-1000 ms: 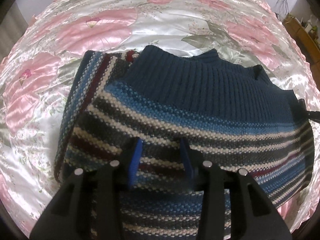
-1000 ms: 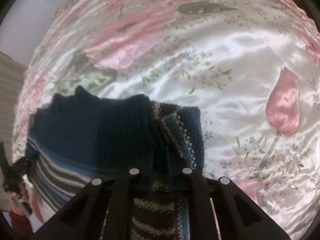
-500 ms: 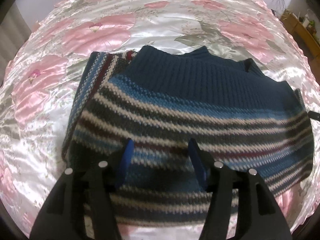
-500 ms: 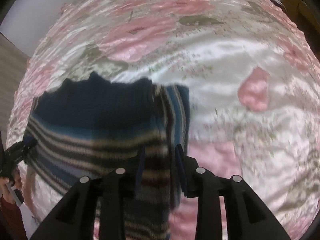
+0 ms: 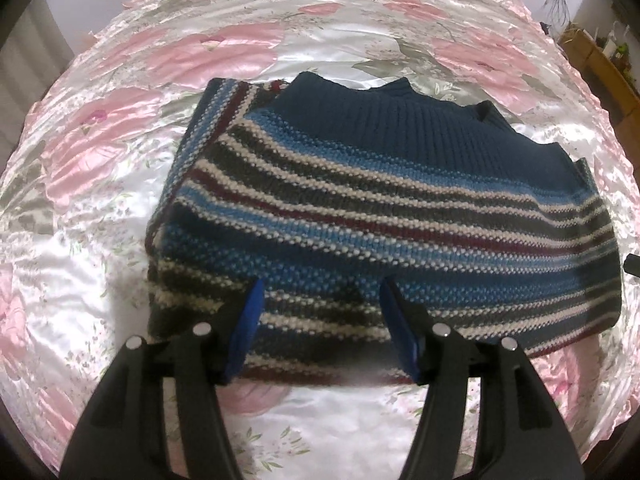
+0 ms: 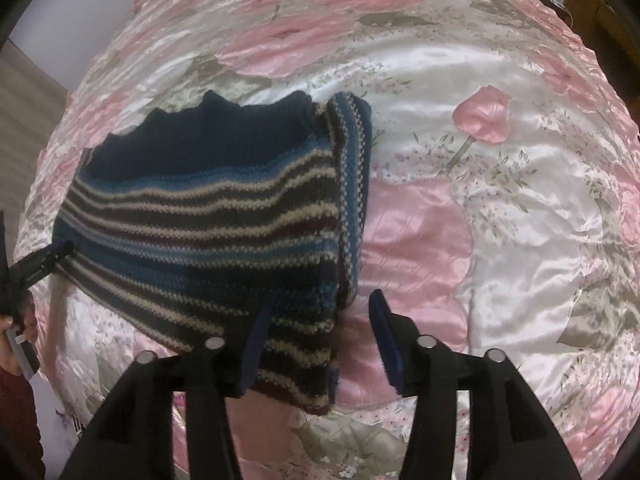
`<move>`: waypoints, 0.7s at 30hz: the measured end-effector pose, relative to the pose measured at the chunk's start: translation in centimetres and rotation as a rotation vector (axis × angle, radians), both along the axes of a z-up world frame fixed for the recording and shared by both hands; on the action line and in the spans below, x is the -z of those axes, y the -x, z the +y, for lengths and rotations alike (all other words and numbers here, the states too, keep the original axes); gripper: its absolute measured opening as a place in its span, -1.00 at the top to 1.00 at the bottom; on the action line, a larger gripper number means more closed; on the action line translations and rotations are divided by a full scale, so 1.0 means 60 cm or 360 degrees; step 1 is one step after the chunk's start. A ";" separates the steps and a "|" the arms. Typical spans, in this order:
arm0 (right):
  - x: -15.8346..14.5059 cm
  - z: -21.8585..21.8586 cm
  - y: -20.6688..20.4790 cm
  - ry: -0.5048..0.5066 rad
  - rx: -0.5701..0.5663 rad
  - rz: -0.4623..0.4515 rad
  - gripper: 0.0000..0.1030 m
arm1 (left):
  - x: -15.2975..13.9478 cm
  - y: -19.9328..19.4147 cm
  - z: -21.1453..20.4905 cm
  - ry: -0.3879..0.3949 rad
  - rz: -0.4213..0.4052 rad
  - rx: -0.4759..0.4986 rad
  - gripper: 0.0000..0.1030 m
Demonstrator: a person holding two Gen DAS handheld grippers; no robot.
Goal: Fold small clothes
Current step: 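Grasp one side of the folded sweater with the right tool and fold it across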
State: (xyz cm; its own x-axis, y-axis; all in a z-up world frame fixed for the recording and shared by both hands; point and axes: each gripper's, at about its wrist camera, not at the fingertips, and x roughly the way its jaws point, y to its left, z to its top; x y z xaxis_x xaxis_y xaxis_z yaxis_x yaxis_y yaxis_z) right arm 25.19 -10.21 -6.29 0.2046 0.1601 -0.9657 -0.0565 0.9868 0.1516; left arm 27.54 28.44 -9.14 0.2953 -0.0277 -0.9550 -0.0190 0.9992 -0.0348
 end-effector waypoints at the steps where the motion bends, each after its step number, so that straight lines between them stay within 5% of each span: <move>1: 0.002 0.000 0.001 0.0001 0.0000 0.0003 -0.01 | 0.000 0.001 -0.001 -0.0013 0.0000 -0.0003 -0.16; 13: 0.092 -0.010 0.001 -0.0134 0.0051 0.0165 -0.01 | -0.003 0.012 -0.038 -0.0010 -0.0022 0.0064 -0.19; 21: 0.106 -0.004 0.000 -0.0157 0.0053 0.0176 0.07 | -0.024 0.021 -0.043 -0.0020 -0.0098 0.0107 -0.21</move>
State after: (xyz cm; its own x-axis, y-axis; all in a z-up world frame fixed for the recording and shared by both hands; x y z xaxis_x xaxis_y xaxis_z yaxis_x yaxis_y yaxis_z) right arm 25.16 -10.48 -12.67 0.1047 0.2501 -0.9625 -0.0017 0.9679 0.2513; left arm 26.26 25.86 -7.72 0.3513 -0.0373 -0.9355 0.0498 0.9985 -0.0211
